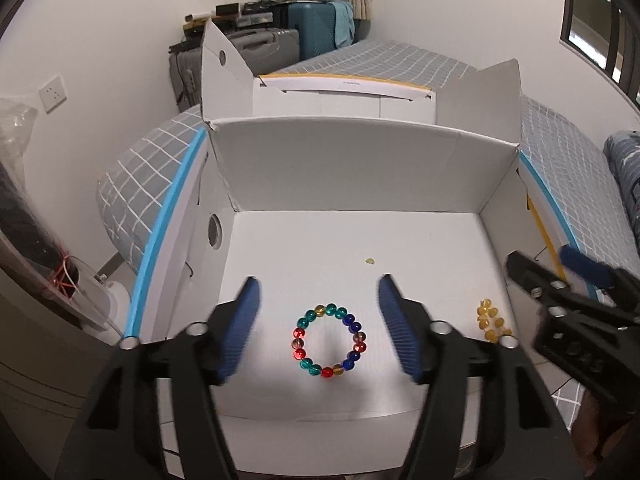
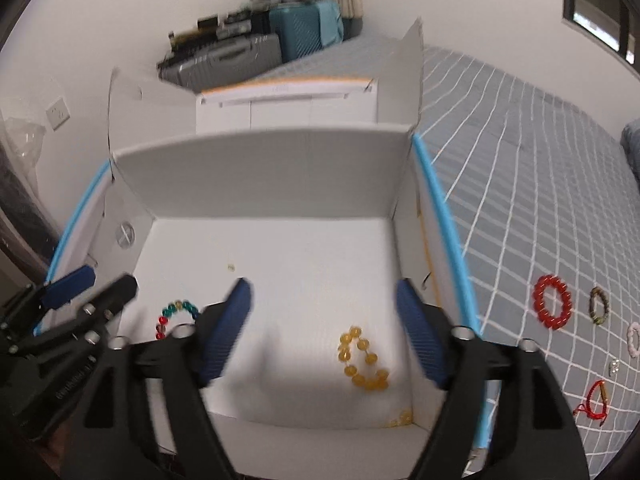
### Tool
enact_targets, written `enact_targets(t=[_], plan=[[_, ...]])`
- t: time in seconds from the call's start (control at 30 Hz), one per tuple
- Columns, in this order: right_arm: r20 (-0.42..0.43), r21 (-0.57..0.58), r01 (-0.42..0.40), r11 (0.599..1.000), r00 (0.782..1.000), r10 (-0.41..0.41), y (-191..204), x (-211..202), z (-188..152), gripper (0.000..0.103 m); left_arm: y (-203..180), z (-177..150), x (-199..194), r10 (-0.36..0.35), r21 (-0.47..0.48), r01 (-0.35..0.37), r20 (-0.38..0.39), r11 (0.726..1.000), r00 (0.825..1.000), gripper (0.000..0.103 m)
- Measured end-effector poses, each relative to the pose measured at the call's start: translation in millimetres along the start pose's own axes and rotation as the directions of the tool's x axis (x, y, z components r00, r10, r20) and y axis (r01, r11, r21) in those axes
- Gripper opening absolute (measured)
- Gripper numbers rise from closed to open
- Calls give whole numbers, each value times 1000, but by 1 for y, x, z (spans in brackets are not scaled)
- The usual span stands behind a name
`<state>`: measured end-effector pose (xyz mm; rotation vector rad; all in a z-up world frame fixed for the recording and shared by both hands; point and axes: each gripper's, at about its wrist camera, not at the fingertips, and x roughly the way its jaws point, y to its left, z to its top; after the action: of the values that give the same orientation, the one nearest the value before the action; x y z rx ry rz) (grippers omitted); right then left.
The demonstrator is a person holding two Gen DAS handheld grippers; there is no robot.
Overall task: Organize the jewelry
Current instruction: 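Open both tools to drop the bracelets into the white box, then move both tools back over the red string bracelets on the bed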
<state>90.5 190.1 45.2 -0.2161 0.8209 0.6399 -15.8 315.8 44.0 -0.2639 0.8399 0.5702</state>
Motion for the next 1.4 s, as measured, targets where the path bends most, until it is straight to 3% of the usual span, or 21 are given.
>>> enact_targets(t=[0.13,0.27,0.37,0.9,1.23,1.4], plan=[[41,30,25,999,999,-26,-10,-9,3,91,-1,1,-4,3,-6,-3,23,1000,1000,78],[61,50,47,998,997,-50,-20,-17,5,94,-6,1,-14,1,-1,-1,66,1000,998,92],[82,52,71,996,994,-75,-27,-27,5,95,-15,1,-19,-12,15,11,81,1000,997,97],[125,153,186,971,971,-206,-122,-98,-19,95,-105,-14,-67,-158,167,137,123,976,980,97],[86,233,279,932,948,-306,-192,-128,-52,95,-187,-43,-84,-277,309,235,100,922,956,97],[40,279,322,905,937,-346,-235,-131,-72,95,-228,-63,-82,-301,379,252,75,891,951,97]])
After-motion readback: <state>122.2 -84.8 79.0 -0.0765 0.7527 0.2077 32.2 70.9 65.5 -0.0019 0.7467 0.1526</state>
